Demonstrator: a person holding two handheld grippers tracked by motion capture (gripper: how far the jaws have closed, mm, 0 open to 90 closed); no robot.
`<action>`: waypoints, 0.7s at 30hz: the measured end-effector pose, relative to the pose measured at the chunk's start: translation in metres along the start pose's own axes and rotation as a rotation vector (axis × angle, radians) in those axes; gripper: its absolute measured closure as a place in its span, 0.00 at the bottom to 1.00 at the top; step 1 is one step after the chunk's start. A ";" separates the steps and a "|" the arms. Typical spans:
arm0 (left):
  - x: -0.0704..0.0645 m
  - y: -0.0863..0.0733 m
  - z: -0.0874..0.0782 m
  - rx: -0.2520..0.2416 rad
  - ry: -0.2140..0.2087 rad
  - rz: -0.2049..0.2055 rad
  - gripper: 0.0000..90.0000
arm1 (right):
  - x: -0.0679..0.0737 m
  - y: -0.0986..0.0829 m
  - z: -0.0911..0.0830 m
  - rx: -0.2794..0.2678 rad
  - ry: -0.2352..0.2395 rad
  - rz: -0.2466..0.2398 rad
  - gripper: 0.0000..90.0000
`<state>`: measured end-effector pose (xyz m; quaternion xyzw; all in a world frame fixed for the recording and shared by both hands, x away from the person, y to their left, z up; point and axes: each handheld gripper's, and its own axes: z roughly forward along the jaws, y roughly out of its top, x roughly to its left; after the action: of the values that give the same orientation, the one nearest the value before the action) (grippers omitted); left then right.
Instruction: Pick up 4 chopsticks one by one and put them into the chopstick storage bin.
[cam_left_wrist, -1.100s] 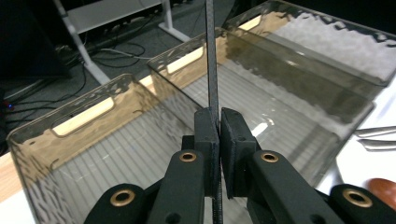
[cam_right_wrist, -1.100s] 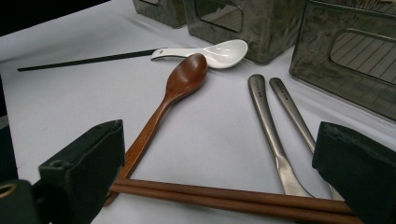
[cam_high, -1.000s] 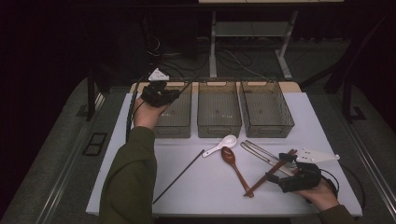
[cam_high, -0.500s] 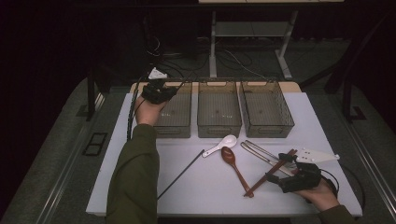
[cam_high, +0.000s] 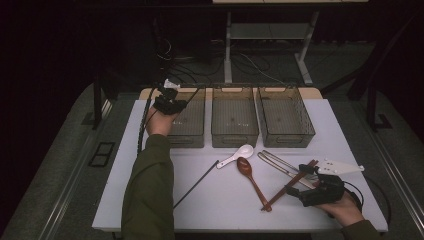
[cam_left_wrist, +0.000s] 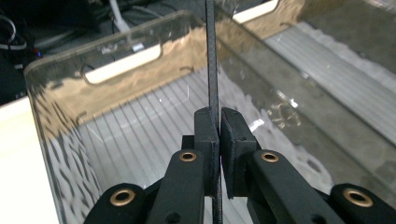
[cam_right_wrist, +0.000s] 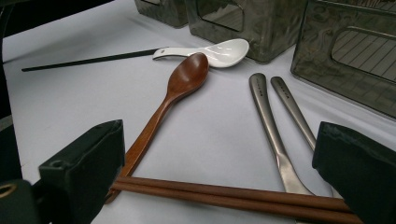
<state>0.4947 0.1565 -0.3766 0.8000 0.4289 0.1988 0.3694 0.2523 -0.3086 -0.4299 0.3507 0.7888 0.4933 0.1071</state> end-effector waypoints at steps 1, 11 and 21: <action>0.000 -0.001 0.002 0.001 -0.003 -0.008 0.94 | 0.000 0.000 0.000 0.000 0.001 -0.001 0.03; -0.001 -0.001 0.005 0.047 0.039 0.018 0.78 | 0.000 0.000 0.000 0.001 0.000 -0.003 0.03; -0.006 0.003 -0.006 0.022 0.010 0.035 0.58 | 0.001 0.000 0.000 0.005 0.000 -0.001 0.03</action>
<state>0.4890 0.1529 -0.3699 0.8105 0.4187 0.2043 0.3550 0.2520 -0.3080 -0.4300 0.3505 0.7903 0.4913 0.1064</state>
